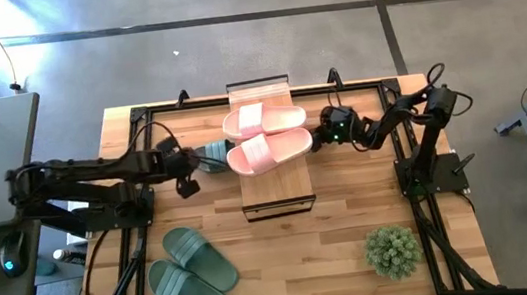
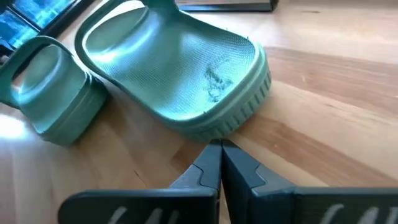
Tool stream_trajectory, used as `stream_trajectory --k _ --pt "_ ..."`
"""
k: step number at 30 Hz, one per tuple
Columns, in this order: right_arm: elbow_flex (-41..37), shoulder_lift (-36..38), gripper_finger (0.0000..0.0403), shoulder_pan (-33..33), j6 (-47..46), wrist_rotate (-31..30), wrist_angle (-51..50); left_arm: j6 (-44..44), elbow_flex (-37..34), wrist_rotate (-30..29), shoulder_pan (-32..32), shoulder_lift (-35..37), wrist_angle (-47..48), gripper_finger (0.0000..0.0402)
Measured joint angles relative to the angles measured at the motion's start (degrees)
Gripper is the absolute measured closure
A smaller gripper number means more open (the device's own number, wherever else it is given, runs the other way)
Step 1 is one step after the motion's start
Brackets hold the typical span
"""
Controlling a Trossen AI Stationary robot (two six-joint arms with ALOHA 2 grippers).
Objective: Pick and place slides into the shelf
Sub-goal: Put the green slide under the shelf
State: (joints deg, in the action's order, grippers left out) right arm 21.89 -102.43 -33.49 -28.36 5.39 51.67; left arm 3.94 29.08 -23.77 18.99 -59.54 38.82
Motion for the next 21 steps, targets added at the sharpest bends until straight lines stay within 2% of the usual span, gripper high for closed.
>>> stream_trajectory --k 4,11,17,21 --pt "0.00 0.00 0.0403 -1.06 2.94 0.91 0.75 4.62 0.00 1.60 1.13 0.14 5.53 0.0402" --pt "0.00 -0.02 0.0403 -2.68 2.36 -1.21 1.14 9.45 0.00 3.65 5.45 -1.94 7.13 0.0402" --pt "0.07 -0.02 0.0403 -1.99 0.03 -5.65 1.13 9.15 0.00 6.92 10.58 -7.06 2.88 0.0402" --pt "0.07 -0.02 0.0403 -2.02 -0.13 -5.80 1.13 7.94 0.00 11.35 12.91 -11.20 -1.81 0.0402"
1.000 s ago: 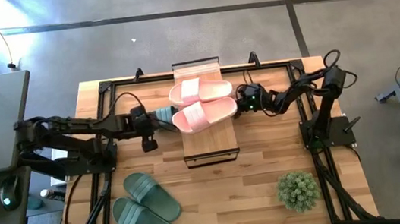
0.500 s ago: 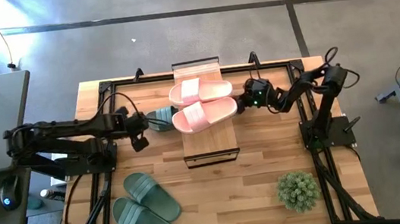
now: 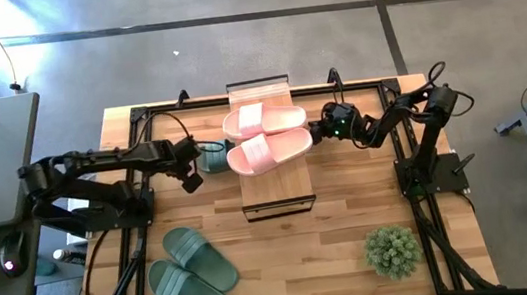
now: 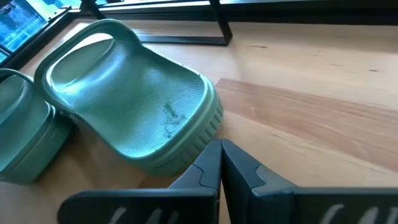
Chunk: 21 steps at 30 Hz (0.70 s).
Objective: Pick and place slides into the shelf
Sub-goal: Put the green slide under the shelf
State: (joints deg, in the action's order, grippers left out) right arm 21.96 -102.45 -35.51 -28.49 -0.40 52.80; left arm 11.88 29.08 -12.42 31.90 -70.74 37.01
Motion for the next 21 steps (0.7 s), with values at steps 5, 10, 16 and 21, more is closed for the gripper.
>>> stream_trajectory --k 5,10,16,21 --pt "0.02 0.00 0.0403 0.00 -0.67 -0.04 -0.01 -0.24 0.00 0.70 1.24 -3.24 -1.24 0.0401" --pt "0.05 0.00 0.0403 0.00 -4.94 -1.32 -0.21 -1.17 0.00 2.33 1.12 -4.24 -6.72 0.0402" --pt "0.26 0.04 0.0403 0.22 -8.68 -2.76 -1.16 -1.21 0.00 1.29 1.11 -4.22 -9.40 0.0401" --pt "0.60 0.04 0.0403 0.93 -7.61 -2.32 -1.88 -1.57 0.00 1.09 1.11 -4.22 -12.14 0.0401"
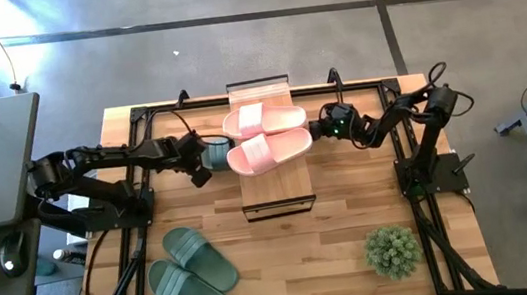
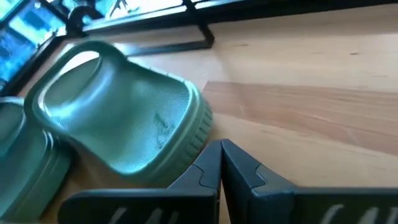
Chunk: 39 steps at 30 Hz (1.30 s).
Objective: Pick and place slides into the shelf
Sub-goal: Put the green slide under the shelf
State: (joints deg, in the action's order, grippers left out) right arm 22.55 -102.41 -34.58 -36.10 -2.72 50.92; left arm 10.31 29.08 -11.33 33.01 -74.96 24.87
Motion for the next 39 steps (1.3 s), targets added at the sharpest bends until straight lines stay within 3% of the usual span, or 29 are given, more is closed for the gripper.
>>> stream_trajectory --k 9,15,39 --pt "2.62 -0.13 0.0403 1.76 9.01 0.61 -1.36 -1.08 0.00 1.29 -0.02 -2.28 -3.82 0.0402" --pt "2.94 -0.13 0.0403 1.76 9.35 0.88 -3.10 -1.70 0.23 2.40 0.00 -7.13 -9.71 0.0402" --pt "2.94 -0.07 0.0403 1.74 9.14 2.43 -3.06 -6.11 -0.04 9.44 -1.90 -8.52 -19.27 0.0402"
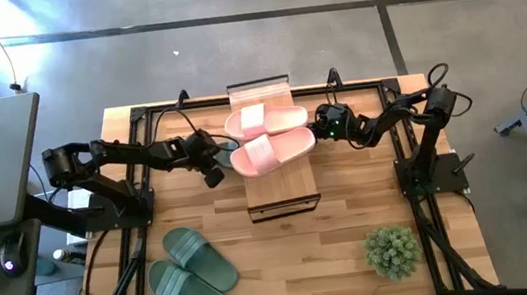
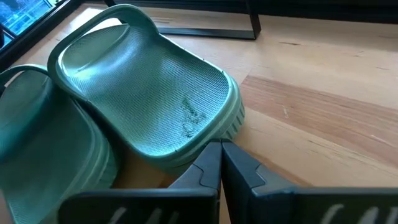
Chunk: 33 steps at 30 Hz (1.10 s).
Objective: Pick and place slides into the shelf
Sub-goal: Put the green slide under the shelf
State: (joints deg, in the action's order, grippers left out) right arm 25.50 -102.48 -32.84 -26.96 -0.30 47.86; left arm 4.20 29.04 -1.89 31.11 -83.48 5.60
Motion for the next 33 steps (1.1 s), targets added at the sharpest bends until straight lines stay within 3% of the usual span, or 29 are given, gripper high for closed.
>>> stream_trajectory --k 7,14,28,33 --pt "0.00 0.00 0.0403 0.00 0.35 0.26 -0.05 -3.69 -0.02 3.16 -0.11 -0.26 -1.70 0.0401" --pt "0.00 0.02 0.0403 0.02 0.46 0.66 -1.46 -7.45 -0.02 3.14 -0.07 -0.22 -1.54 0.0401" --pt "0.00 0.02 0.0403 0.02 0.46 1.38 -1.44 -23.48 -0.02 2.75 0.00 -0.13 -2.86 0.0401" --pt "0.00 0.02 0.0403 0.02 0.47 1.92 -1.46 -25.38 -0.02 2.93 0.00 -0.13 -7.88 0.0401"
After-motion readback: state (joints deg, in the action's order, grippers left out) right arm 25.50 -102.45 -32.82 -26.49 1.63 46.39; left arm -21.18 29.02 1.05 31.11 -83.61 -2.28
